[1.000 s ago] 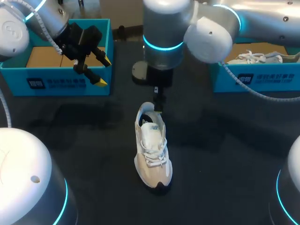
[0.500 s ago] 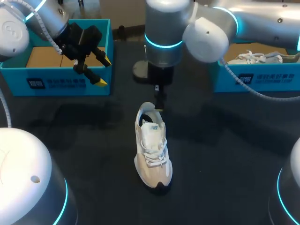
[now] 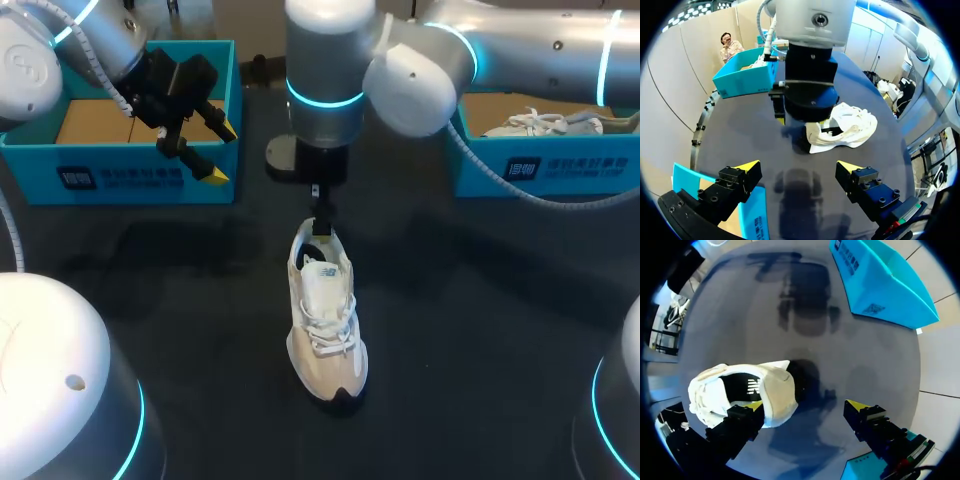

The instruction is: Take the shoe out of the shoebox, open the shoe tongue, remove and reinsert the insole, then place the shoe into the shoebox

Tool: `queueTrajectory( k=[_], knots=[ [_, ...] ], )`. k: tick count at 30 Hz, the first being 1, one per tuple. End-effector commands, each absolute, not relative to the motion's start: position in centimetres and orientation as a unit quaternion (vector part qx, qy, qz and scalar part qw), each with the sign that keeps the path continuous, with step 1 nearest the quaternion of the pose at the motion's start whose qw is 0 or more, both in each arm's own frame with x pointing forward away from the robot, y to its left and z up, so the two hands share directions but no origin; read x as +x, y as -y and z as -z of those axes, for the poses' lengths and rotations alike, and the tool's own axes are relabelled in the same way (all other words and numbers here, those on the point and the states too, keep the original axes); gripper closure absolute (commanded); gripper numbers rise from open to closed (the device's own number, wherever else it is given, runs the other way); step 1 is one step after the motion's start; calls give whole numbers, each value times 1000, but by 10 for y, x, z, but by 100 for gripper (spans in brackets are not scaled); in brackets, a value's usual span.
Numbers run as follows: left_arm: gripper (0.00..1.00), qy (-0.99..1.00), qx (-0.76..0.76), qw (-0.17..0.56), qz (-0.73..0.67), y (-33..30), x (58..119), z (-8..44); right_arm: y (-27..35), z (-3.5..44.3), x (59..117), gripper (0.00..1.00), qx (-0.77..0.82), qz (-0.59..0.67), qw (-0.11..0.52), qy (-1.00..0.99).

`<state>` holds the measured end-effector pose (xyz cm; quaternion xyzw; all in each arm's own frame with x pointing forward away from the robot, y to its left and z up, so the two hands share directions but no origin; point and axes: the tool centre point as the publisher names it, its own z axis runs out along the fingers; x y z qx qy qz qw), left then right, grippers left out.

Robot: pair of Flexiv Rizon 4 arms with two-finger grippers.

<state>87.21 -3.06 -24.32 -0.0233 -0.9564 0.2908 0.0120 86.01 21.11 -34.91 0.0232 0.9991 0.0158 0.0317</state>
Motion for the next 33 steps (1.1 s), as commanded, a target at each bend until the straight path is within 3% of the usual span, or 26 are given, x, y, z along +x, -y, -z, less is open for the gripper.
queueTrajectory(
  k=[1,28,29,30,32,33],
  knots=[
    [0,957,-23,13,-289,31,872,243,-219,361,859,0,23,-9,28,-999],
    [0,957,-23,13,-289,31,872,243,-213,386,853,0,78,21,49,-996],
    [0,957,-23,13,-289,31,872,243,-213,386,853,4,80,21,49,-995],
    [0,957,-23,13,-289,31,872,243,-212,386,853,14,82,21,49,-995],
    [0,957,-23,13,-289,31,872,243,-212,386,853,53,84,22,49,-995],
    [0,957,-23,13,-289,31,872,243,-212,386,853,58,87,24,49,-995]
  ],
)
